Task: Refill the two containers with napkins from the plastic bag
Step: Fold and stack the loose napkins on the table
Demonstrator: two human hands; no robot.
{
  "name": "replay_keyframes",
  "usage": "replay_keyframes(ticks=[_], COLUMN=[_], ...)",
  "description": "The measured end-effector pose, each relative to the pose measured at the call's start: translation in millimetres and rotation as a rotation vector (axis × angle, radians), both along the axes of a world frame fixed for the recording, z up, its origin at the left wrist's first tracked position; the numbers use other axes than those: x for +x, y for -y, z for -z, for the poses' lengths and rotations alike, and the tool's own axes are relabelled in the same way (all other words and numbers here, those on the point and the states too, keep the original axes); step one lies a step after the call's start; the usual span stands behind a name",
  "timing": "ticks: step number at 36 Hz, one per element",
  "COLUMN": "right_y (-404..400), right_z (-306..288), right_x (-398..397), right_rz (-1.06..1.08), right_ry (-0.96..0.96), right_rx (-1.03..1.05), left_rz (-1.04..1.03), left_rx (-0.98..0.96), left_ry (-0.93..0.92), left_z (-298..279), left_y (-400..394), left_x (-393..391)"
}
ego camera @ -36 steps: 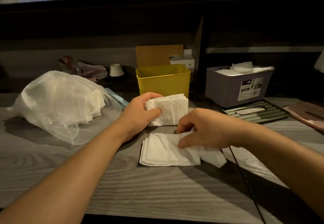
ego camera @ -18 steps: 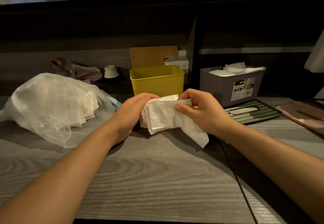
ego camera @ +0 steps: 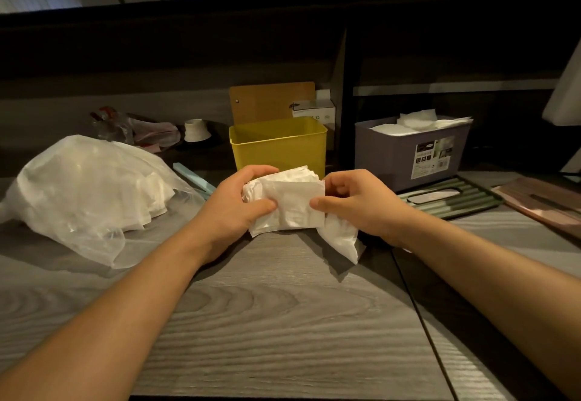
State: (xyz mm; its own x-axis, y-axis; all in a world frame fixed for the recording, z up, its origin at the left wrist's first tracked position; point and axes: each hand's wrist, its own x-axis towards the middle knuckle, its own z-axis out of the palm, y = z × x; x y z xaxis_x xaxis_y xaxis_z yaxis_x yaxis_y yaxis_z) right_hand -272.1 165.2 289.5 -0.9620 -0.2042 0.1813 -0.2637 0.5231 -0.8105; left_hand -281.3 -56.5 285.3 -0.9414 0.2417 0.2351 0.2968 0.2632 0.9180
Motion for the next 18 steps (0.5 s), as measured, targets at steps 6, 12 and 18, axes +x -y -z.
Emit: replay_keyframes(ticks=[6, 12, 18], right_y=[-11.1, -18.8, -15.3], right_z=[-12.6, -25.7, -25.1], right_x=[2.7, 12.3, 17.5], right_rz=[0.02, 0.01, -0.057], right_ry=[0.055, 0.221, 0.194], right_rx=[0.237, 0.294, 0.213], left_rz=[-0.072, -0.07, -0.064], left_rx=[0.062, 0.057, 0.058], left_ry=[0.015, 0.046, 0.051], left_z=[0.3, -0.7, -2.8], left_y=[0.1, -0.7, -2.3], left_x=[-1.5, -0.8, 1.2])
